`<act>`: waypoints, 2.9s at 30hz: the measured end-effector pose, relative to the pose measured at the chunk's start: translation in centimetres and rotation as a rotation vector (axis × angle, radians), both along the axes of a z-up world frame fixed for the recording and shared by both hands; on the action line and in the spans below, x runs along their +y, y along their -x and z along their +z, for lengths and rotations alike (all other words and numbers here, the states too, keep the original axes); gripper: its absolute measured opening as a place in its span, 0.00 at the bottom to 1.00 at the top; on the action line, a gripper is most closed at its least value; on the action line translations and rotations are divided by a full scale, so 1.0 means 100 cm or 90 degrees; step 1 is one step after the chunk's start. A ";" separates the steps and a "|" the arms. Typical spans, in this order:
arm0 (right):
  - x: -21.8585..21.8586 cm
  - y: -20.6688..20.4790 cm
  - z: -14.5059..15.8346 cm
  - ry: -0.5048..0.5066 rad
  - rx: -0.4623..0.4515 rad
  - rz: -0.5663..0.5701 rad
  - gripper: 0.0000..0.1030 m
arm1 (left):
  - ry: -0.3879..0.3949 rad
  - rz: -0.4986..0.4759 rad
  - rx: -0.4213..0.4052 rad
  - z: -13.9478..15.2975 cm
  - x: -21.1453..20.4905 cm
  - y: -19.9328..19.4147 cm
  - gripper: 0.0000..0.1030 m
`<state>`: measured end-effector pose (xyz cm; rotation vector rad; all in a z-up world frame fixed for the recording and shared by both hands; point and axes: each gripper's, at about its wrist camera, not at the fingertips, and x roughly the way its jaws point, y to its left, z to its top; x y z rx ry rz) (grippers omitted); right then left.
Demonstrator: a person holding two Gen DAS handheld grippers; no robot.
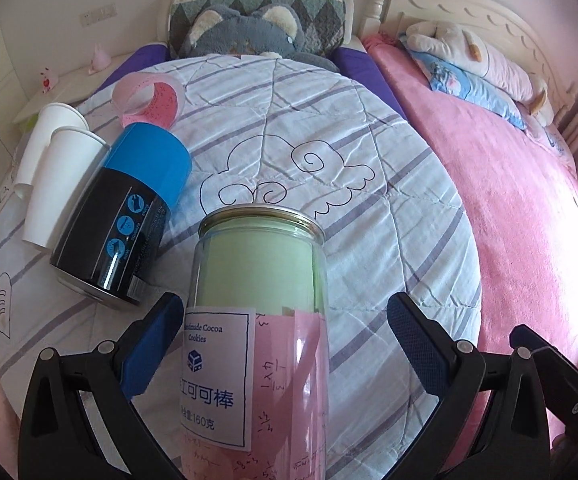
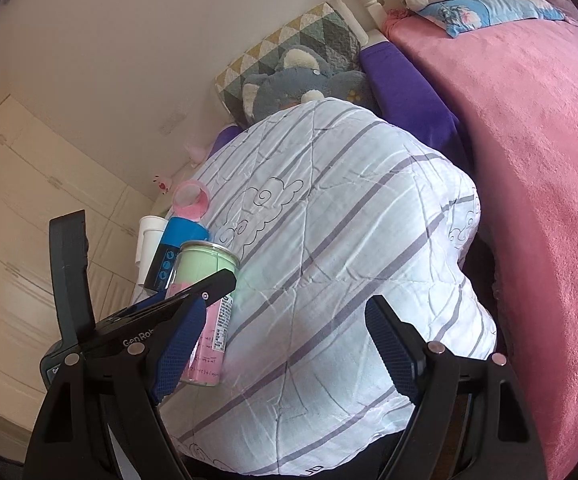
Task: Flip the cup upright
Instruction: 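Lift the jar with the right gripper and rotate it upright, then lower the upright jar onto the bed cover with the right gripper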
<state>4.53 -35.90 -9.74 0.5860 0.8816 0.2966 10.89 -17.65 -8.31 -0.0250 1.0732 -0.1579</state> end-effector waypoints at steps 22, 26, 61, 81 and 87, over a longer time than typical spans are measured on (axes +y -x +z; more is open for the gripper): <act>0.051 0.005 -0.004 0.074 0.018 0.107 0.81 | 0.036 -0.024 -0.052 0.021 0.011 0.004 0.72; 0.070 0.006 -0.002 0.082 -0.017 0.151 0.81 | 0.043 -0.022 -0.091 0.032 0.016 0.005 0.72; 0.121 -0.043 -0.015 0.027 -0.206 0.271 0.81 | 0.094 -0.021 -0.141 0.041 0.036 0.004 0.72; 0.145 -0.049 -0.005 0.213 -0.330 0.323 0.80 | 0.141 -0.034 -0.149 0.045 0.052 0.009 0.73; 0.152 -0.041 0.005 0.257 -0.384 0.335 0.75 | 0.154 -0.038 -0.159 0.049 0.057 0.013 0.74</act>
